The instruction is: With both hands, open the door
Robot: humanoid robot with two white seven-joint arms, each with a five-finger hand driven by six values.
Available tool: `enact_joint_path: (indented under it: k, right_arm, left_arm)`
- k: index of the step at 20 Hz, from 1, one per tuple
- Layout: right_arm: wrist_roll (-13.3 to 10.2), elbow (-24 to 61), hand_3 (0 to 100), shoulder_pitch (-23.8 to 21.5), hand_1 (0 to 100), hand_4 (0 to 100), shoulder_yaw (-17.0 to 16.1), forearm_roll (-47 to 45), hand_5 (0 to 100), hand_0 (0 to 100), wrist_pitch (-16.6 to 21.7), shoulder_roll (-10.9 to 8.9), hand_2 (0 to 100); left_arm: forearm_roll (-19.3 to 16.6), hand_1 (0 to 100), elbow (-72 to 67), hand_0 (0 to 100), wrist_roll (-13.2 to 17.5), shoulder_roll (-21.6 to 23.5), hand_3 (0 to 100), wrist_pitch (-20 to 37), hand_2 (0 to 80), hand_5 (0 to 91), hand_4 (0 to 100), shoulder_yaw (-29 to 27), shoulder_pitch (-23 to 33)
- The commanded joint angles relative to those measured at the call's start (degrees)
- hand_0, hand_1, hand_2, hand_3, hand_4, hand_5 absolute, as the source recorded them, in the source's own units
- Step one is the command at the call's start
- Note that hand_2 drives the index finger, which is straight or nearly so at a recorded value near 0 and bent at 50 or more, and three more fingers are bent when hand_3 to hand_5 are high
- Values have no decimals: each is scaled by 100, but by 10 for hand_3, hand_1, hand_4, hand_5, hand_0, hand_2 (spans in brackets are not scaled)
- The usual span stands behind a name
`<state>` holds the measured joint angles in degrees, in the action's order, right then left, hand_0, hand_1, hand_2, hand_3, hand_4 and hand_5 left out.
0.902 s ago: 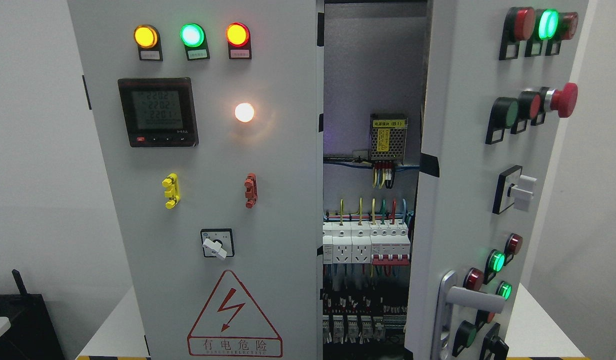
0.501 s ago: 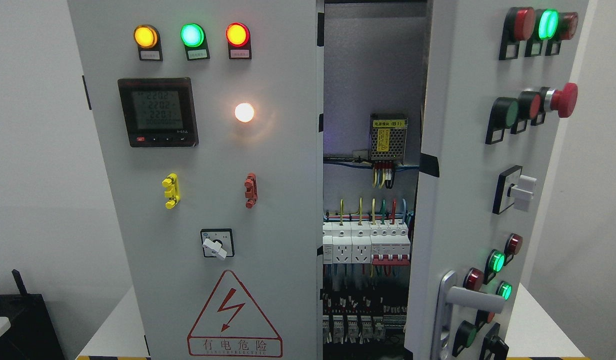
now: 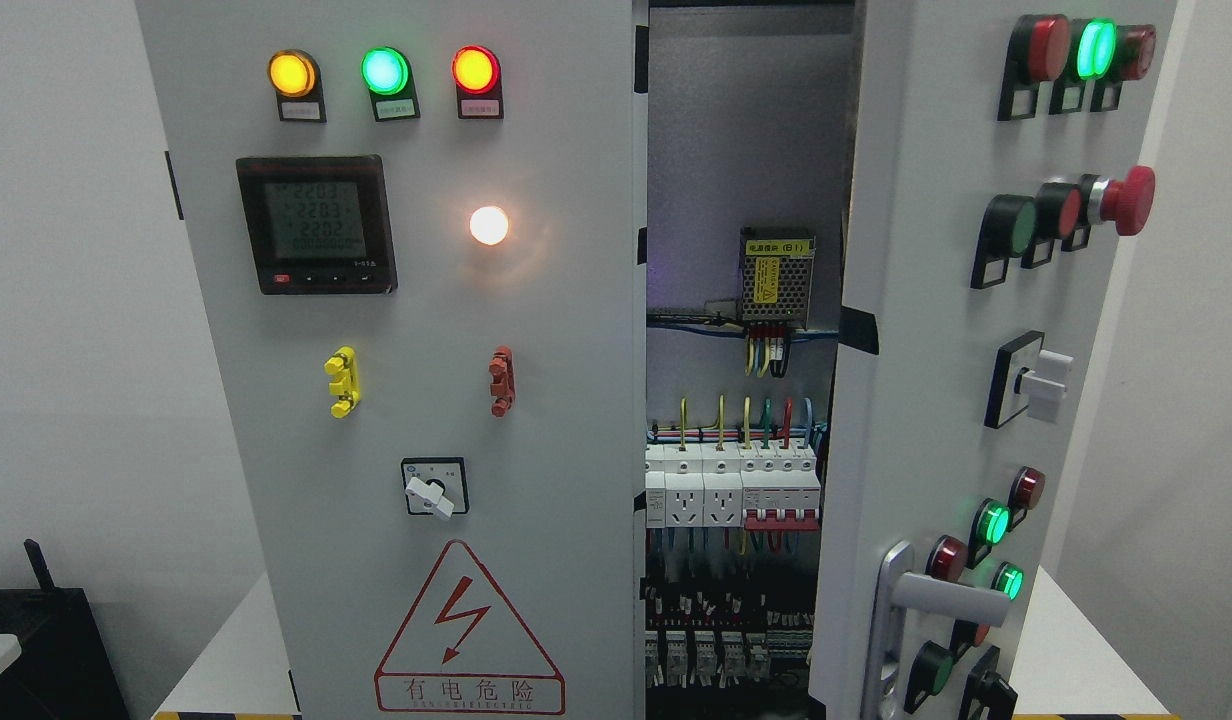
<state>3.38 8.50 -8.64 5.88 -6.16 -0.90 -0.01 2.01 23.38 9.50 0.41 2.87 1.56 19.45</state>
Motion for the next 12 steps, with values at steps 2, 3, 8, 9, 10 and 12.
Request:
enact_joint_path:
  k: [2, 3, 8, 9, 10, 12]
  right_arm:
    - [4, -24, 0, -7, 0, 0, -8, 0, 0, 0, -6, -113, 0]
    - [4, -24, 0, -7, 0, 0, -8, 0, 0, 0, -6, -113, 0]
    - [4, -41, 0, -15, 0, 0, 1, 0, 0, 0, -6, -113, 0]
    - [4, -41, 0, -15, 0, 0, 1, 0, 0, 0, -6, -113, 0]
    - [4, -50, 0, -15, 0, 0, 1, 0, 0, 0, -6, -113, 0]
    - [4, -50, 0, -15, 0, 0, 1, 0, 0, 0, -6, -113, 0]
  left_arm:
    - [677, 0, 4187, 0, 210, 661, 0, -58, 0, 0, 42, 459, 1409]
    - [739, 0, 4706, 0, 211, 740, 0, -49, 0, 0, 42, 459, 1673]
    - [949, 0, 6528, 0, 211, 1047, 0, 3, 0, 0, 42, 468, 2466]
    - [1098, 0, 6774, 0, 211, 1162, 0, 12, 0, 0, 42, 468, 2510]
    - [1265, 0, 6985, 0, 202, 1293, 0, 30, 0, 0, 42, 459, 2511]
    - [1704, 0, 7364, 0, 202, 1636, 0, 47, 0, 0, 42, 380, 2493]
